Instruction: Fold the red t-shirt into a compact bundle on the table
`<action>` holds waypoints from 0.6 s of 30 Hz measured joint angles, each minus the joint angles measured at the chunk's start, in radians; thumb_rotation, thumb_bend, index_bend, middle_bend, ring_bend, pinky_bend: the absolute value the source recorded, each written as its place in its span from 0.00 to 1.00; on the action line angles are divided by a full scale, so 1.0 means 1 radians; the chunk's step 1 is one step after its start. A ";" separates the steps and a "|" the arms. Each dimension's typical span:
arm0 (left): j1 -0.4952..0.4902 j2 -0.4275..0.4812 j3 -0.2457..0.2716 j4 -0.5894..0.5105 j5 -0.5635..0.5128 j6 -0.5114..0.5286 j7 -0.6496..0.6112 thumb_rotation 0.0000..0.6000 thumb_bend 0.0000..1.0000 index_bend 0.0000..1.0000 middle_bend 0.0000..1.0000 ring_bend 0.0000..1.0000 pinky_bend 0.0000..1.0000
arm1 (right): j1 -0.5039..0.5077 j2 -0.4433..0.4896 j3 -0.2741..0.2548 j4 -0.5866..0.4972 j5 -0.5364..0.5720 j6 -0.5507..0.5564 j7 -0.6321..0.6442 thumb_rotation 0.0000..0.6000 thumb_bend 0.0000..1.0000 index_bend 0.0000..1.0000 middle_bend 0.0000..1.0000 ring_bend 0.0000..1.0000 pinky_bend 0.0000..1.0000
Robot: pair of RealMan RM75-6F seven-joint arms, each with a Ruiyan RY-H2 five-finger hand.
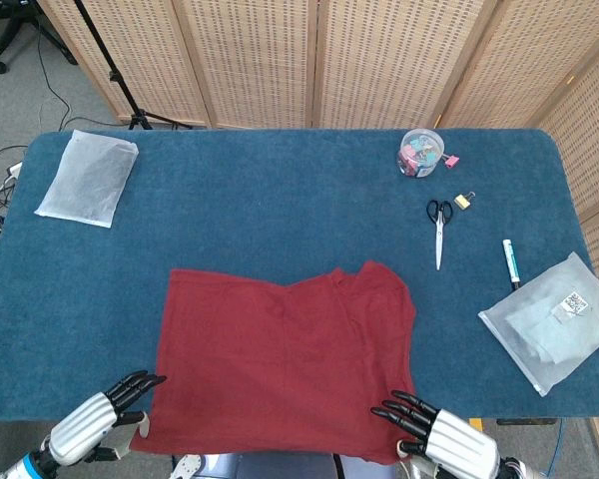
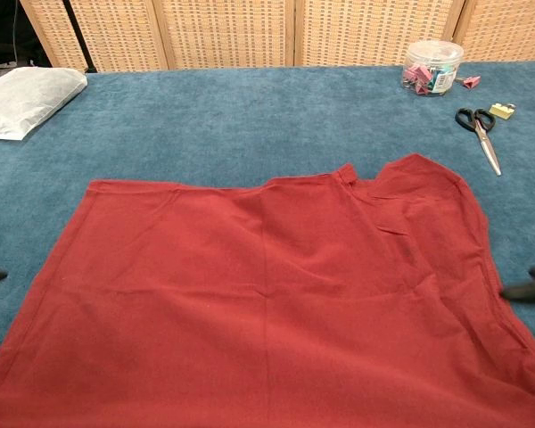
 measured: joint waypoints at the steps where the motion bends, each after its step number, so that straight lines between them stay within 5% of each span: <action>1: -0.006 0.002 -0.011 -0.019 -0.014 -0.014 0.009 1.00 0.60 0.74 0.00 0.00 0.00 | 0.006 0.003 0.009 -0.007 0.020 -0.013 0.016 1.00 0.57 0.63 0.00 0.00 0.00; 18: -0.152 0.125 -0.260 -0.372 -0.327 -0.339 0.292 1.00 0.61 0.74 0.00 0.00 0.00 | 0.159 0.041 0.218 -0.146 0.347 -0.339 0.145 1.00 0.57 0.63 0.00 0.00 0.00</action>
